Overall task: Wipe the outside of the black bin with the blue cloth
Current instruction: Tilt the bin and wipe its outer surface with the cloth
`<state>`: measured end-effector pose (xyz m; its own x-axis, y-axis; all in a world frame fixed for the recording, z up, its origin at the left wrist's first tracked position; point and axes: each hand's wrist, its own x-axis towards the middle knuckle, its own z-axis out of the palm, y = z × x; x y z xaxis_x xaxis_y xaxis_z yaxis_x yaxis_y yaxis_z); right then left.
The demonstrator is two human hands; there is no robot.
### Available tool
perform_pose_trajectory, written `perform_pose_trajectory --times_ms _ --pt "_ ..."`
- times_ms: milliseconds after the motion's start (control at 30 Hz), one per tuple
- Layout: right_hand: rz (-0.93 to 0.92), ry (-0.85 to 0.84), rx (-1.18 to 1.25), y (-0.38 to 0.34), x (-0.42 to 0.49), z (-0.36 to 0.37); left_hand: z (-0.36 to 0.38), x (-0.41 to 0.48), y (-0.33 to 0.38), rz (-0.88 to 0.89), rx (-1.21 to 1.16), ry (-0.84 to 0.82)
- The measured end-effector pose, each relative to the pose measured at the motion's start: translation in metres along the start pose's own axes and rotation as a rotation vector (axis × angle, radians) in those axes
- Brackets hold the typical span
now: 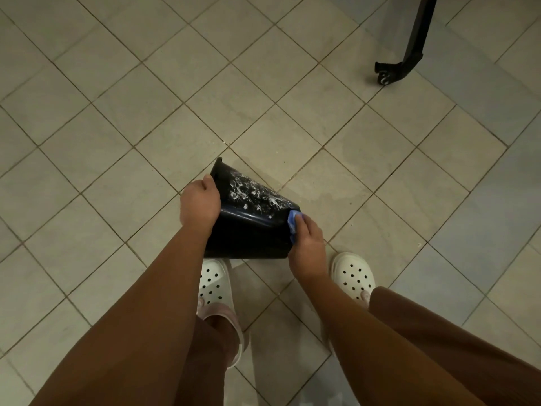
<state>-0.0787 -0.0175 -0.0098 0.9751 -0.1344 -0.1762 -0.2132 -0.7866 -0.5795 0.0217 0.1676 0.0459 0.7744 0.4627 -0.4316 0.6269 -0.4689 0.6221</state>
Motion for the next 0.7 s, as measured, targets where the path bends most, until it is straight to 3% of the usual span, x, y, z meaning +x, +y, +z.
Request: perform_pose_trajectory --times_ms 233,467,633,700 --pt "-0.200 -0.018 -0.035 0.007 0.009 0.003 0.000 0.000 -0.001 -0.008 -0.022 0.006" --pt "0.118 -0.094 -0.026 -0.009 0.020 -0.004 0.001 -0.003 0.000 0.014 0.039 0.017" --pt "-0.080 -0.054 -0.046 -0.023 0.008 0.008 0.002 -0.003 0.002 0.010 0.037 0.009" --pt "-0.073 -0.068 -0.030 -0.021 0.017 0.004 0.002 -0.003 0.001 0.009 0.033 0.008"
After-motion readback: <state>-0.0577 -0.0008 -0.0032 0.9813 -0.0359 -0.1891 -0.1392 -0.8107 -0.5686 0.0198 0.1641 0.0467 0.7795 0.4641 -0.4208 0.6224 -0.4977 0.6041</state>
